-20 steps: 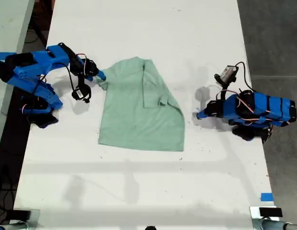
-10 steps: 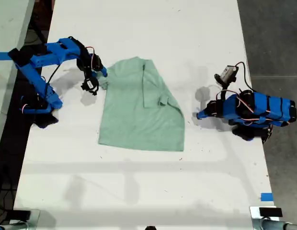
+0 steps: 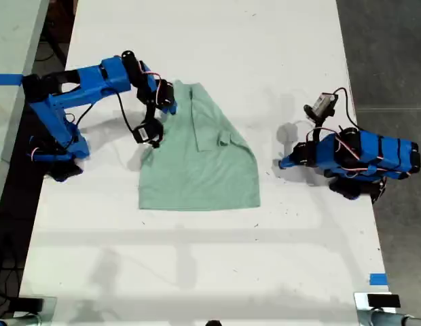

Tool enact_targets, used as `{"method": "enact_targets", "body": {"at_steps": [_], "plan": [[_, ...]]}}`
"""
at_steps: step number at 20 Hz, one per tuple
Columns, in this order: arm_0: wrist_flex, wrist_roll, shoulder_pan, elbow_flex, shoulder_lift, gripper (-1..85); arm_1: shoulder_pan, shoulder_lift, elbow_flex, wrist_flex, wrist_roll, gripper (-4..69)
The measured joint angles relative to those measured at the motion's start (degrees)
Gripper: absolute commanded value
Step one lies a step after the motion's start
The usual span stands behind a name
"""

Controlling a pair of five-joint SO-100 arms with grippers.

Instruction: Fold t shirt

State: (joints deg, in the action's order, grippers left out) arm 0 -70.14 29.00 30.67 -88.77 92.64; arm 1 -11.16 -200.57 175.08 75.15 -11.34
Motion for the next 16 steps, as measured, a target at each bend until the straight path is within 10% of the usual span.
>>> {"method": "enact_targets", "body": {"at_steps": [2,5,11,16], "plan": [[0.0,-2.4,-4.6,8.6,-6.7,23.9,0.0,0.0,0.0,0.0,0.0,-1.5],[-1.6,-2.8,-8.4,20.0,-13.4,-0.1,0.0,0.0,0.0,0.0,0.0,-1.5],[-6.6,-3.5,-8.6,9.4,5.2,-0.2,0.0,0.0,0.0,0.0,0.0,-1.5],[8.4,-10.6,-12.1,-34.5,54.2,-0.2,0.0,0.0,0.0,0.0,0.0,-1.5]]}}
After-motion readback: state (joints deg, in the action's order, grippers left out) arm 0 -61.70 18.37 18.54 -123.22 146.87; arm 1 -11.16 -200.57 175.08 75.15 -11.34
